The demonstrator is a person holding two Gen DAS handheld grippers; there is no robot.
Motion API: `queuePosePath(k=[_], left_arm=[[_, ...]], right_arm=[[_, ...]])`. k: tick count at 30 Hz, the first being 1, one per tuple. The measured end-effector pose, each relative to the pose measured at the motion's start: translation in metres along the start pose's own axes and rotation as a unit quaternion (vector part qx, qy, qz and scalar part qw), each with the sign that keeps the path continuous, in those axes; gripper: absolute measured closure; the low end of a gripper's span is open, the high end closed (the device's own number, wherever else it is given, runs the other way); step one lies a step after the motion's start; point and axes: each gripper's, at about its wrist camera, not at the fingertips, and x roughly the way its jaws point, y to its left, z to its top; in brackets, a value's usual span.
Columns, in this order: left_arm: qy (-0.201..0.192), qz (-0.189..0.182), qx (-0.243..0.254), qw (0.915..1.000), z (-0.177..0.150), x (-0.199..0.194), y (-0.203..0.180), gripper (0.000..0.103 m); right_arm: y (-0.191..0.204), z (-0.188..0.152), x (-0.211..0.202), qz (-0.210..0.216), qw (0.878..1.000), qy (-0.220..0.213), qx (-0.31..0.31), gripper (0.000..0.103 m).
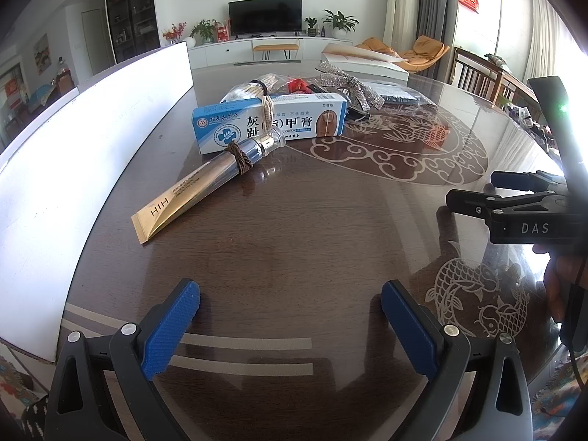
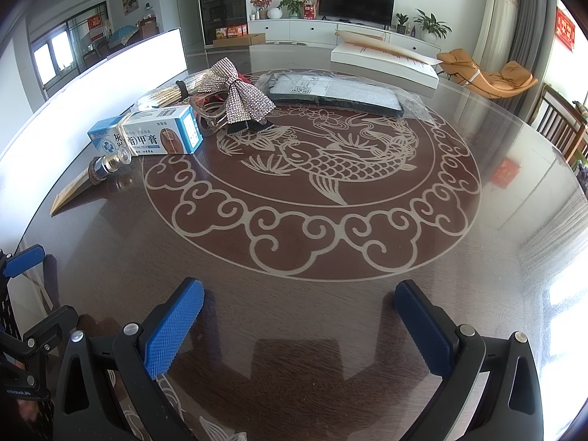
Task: Organize objects
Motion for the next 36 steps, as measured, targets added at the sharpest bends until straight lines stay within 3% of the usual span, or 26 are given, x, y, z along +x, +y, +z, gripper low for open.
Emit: queuePosePath(k=[14, 36], left_arm=[[-0.005, -0.037, -0.026, 0.9989, 0.0, -0.004, 0.004, 0.002], [-0.015, -0.059, -0.019, 0.9979, 0.001, -0.011, 0.0, 0.002]], right_arm=[[0.0, 0.0, 0.0, 0.0, 1.0, 0.0, 0.0, 0.0], [0.0, 0.0, 0.0, 0.0, 1.0, 0.0, 0.0, 0.0]])
